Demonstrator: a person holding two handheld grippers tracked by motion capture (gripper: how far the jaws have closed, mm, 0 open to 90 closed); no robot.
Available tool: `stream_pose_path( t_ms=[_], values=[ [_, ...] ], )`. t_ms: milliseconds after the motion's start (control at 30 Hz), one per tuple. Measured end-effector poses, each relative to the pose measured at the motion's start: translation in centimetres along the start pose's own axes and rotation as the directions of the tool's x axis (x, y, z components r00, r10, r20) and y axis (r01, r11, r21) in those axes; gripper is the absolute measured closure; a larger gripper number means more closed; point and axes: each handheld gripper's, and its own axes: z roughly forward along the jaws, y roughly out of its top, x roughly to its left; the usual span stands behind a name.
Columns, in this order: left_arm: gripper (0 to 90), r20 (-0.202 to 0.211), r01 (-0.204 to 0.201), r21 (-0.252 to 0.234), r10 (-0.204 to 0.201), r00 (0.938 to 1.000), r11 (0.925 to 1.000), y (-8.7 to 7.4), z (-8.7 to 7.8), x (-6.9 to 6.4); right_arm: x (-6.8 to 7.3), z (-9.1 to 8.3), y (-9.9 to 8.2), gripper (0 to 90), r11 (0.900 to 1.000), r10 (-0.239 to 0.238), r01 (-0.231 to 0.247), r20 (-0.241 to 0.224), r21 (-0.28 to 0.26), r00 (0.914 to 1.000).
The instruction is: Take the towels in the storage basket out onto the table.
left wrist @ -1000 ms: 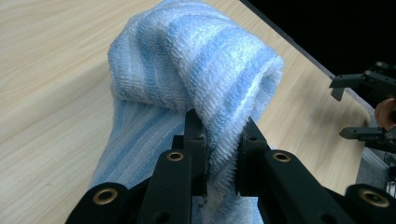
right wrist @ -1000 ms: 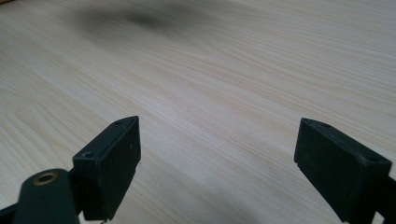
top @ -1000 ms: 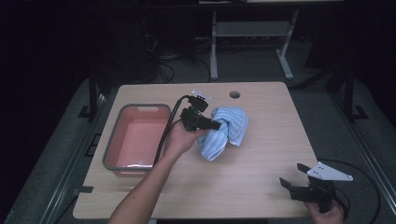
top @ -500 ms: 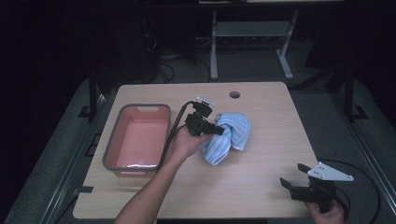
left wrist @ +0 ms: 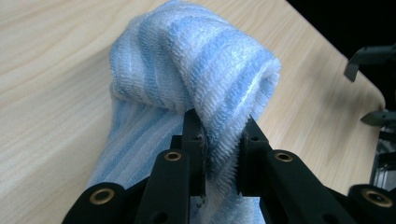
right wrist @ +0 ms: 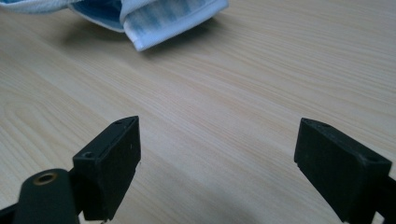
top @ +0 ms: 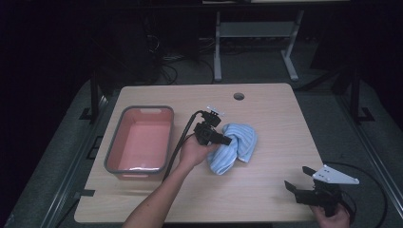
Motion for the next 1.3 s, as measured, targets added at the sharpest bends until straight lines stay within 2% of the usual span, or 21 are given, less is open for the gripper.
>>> stream_pose_path(
  t_ms=[533,733,900,1100,1300],
  values=[
    [71.6,0.02,0.003,0.034,-0.004,0.9998,0.9994,-0.8,1.9,-0.5,-0.1,-0.2,-0.1,14.2,1.0,0.0,0.0,0.0,-0.003,1.0],
    [64.3,0.02,-0.001,0.031,0.001,0.9998,0.9995,-0.8,1.9,-0.7,0.0,-0.2,0.0,14.2,1.0,0.001,-0.001,0.002,-0.003,1.0],
    [61.0,0.003,-0.013,0.033,0.013,0.9999,0.9994,-0.9,1.7,-0.8,0.0,-0.2,0.0,14.2,1.0,-0.005,0.005,0.003,-0.006,1.0],
    [58.7,0.003,-0.008,0.02,0.008,1.0,0.9998,-1.0,1.4,-1.0,0.1,-0.2,0.0,14.2,1.0,-0.003,0.003,0.003,-0.002,1.0],
    [50.1,0.005,0.0,0.002,0.0,1.0,1.0,-1.3,1.1,-0.7,0.0,-0.2,-0.1,14.2,1.0,-0.001,0.001,0.004,-0.002,1.0]
  ],
)
